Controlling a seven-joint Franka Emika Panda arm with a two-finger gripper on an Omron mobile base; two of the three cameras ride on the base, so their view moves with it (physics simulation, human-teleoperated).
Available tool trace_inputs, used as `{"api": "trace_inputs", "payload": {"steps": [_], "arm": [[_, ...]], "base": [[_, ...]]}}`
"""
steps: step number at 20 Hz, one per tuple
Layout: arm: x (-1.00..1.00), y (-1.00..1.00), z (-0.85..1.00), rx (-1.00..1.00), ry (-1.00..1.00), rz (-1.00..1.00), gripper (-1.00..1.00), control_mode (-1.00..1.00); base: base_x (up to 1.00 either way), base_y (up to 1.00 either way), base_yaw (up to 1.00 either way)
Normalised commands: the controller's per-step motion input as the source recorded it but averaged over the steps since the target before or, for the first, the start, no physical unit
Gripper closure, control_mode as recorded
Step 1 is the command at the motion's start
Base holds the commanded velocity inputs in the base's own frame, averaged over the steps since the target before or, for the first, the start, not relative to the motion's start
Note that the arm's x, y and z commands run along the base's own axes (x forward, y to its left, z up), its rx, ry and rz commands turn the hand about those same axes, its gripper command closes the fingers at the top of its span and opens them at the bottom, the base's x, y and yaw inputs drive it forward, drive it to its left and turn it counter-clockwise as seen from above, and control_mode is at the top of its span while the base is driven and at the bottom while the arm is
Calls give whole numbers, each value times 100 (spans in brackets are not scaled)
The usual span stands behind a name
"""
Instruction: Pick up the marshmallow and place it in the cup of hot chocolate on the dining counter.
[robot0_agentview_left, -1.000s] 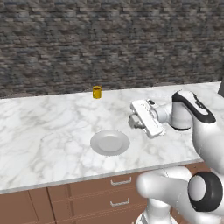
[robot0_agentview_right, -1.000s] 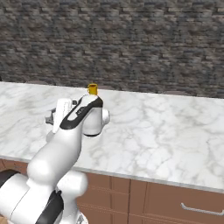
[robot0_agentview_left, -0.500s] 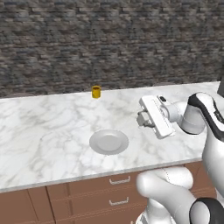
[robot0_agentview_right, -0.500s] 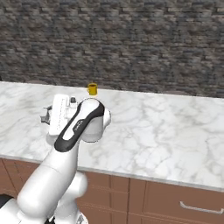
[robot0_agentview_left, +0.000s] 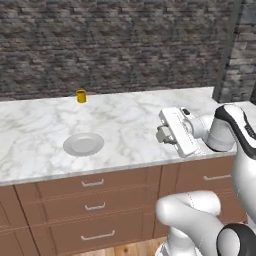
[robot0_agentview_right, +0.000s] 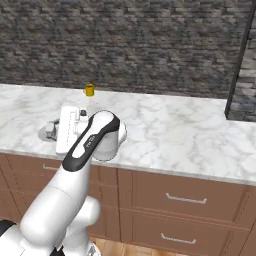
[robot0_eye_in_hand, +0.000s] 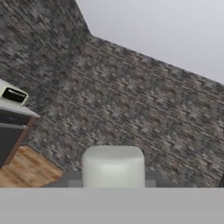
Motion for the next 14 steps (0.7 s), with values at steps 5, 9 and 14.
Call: {"api": "trace_inputs", "payload": {"steps": [5,9,14], "arm": [[0,0,0,0,0,0,100,100],[0,0,0,0,0,0,100,100],[0,0,0,0,0,0,100,100]], "base": [[-7,-100,-13],[0,-100,-21],[0,-100,-14]]}}
